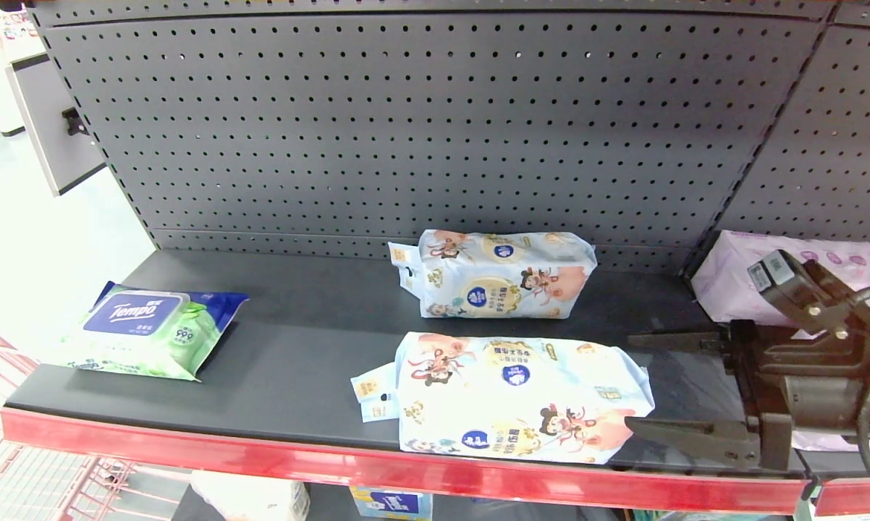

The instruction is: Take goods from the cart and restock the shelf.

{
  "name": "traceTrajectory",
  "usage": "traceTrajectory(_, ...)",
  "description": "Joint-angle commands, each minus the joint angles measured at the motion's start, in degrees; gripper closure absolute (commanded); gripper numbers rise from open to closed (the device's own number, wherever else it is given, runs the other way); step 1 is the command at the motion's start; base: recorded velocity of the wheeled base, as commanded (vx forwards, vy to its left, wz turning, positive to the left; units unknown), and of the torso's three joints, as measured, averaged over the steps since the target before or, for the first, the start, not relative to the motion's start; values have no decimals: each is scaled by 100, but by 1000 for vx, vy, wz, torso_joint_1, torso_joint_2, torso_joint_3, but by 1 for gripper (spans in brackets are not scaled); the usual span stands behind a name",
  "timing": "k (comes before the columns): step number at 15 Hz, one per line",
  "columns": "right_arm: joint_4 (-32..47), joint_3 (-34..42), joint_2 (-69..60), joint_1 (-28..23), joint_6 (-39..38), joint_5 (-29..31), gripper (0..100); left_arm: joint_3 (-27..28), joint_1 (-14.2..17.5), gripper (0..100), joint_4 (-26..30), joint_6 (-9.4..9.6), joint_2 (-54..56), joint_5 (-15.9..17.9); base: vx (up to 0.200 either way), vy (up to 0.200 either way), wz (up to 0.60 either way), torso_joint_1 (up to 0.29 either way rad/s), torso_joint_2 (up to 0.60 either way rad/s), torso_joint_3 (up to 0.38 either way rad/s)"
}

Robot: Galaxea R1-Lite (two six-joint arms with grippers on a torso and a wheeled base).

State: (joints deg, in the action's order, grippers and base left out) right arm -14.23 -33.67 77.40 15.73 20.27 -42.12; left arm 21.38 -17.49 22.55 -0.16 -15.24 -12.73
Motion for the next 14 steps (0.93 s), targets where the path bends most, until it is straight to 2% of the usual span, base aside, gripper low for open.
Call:
traceTrajectory(1, -1, -69, 144, 1, 3, 19, 0, -2, 0, 0, 12, -2, 170, -2, 0, 0, 0, 0, 0, 0)
traceTrajectory(6, -1, -17, 434, 9, 425, 11, 0, -20, 0, 0, 12, -2, 170, -2, 0, 0, 0, 0, 0, 0)
traceTrajectory(14, -1, -78, 742, 62, 451, 28, 0, -29, 0, 0, 21, -2, 179, -2, 0, 0, 0, 0, 0, 0)
